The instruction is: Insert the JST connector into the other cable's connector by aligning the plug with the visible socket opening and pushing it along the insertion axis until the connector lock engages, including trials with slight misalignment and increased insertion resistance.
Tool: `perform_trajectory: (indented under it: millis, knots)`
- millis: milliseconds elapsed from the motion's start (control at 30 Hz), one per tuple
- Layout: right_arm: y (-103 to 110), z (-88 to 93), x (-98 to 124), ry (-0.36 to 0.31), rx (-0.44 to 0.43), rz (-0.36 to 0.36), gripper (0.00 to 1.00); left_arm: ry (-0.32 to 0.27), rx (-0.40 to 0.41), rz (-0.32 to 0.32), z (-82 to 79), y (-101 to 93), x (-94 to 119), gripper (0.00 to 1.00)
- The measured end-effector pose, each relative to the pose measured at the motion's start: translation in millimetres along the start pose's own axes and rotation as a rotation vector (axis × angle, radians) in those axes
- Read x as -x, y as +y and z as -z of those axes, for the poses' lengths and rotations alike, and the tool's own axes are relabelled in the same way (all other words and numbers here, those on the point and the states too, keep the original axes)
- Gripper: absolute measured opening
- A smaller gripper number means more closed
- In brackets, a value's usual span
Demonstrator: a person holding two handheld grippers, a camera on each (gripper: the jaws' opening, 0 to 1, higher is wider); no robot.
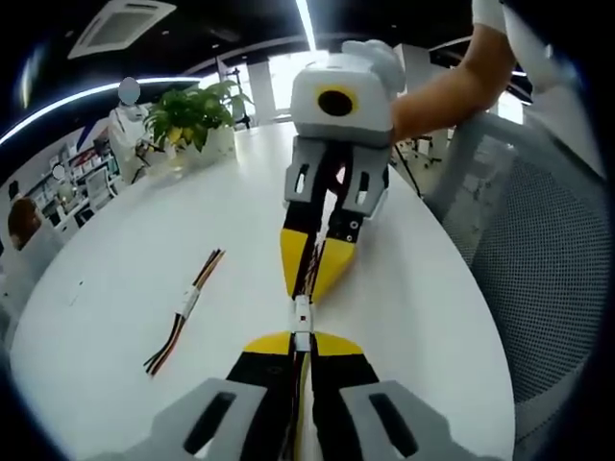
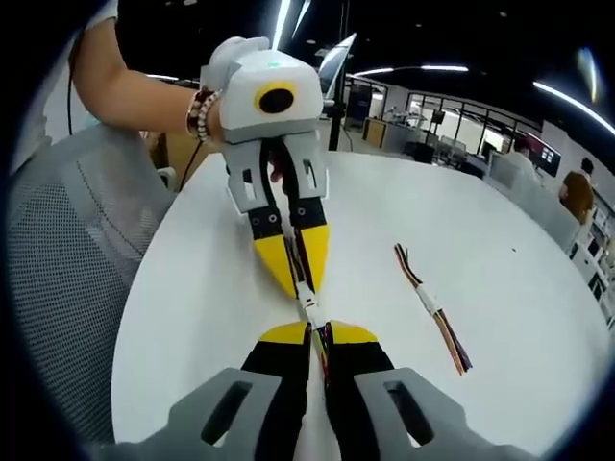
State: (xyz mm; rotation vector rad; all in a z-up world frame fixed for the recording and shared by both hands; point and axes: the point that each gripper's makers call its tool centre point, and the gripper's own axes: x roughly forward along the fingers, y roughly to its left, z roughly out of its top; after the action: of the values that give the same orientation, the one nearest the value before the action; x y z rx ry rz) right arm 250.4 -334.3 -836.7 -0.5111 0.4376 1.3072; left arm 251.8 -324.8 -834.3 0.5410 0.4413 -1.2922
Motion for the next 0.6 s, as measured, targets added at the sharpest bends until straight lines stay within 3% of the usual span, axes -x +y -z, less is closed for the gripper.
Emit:
perform_trajectory:
  millis: [433, 600]
  knots:
    - [1.7, 7.3, -2.9, 0.029, -0.003, -0.004, 0.03, -0.001, 0.016, 0.012, 0.3, -2.8, -0.6, 0.0]
    - [6.7, 7.6, -5.4, 0.031, -0.006, -0.022, 0.02, -0.039, 0.012, 0.015, -8.4, -3.3, -2.0, 0.0]
